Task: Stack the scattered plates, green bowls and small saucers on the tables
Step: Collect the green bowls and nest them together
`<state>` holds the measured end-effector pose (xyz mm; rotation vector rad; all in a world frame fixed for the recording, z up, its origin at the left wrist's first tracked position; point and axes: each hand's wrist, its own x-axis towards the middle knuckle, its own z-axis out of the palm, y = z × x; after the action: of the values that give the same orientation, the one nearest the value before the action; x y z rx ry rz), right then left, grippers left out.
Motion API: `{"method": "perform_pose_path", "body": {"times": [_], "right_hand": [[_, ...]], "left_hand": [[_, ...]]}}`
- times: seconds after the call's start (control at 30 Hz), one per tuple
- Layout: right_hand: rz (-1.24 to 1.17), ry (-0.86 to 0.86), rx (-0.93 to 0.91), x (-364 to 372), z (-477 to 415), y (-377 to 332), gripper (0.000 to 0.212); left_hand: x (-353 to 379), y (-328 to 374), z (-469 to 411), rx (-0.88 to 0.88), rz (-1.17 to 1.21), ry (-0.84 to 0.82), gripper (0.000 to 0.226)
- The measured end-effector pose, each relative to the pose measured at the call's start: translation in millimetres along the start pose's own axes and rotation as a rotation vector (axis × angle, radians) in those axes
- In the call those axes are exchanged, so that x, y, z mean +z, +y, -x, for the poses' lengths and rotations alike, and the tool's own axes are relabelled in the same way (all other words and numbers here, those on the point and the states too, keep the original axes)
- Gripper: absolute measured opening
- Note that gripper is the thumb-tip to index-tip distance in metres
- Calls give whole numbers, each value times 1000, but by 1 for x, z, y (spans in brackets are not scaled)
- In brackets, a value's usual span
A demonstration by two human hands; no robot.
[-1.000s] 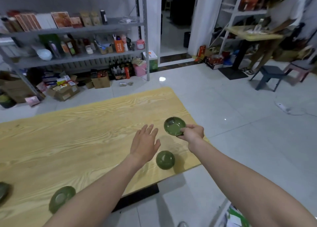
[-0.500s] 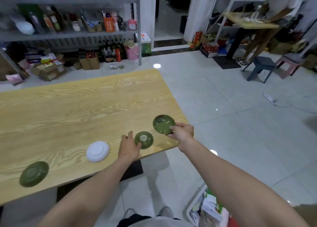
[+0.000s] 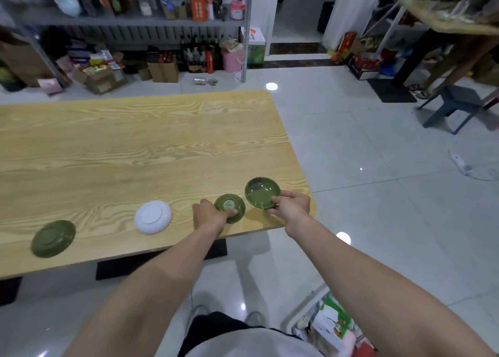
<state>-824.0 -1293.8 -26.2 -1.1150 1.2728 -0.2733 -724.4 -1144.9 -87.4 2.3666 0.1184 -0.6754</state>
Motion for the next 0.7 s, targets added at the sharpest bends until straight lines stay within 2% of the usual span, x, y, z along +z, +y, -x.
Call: {"method": "perform_pose_path", "body": {"times": [0.4, 0.7], "right_hand": [[66, 21, 45, 4, -25, 6, 23], [63, 20, 84, 0, -34, 8, 24]], "left_hand": [[6, 20, -9, -123, -32, 4, 71], [7, 15, -26, -152, 98, -64, 77]]}}
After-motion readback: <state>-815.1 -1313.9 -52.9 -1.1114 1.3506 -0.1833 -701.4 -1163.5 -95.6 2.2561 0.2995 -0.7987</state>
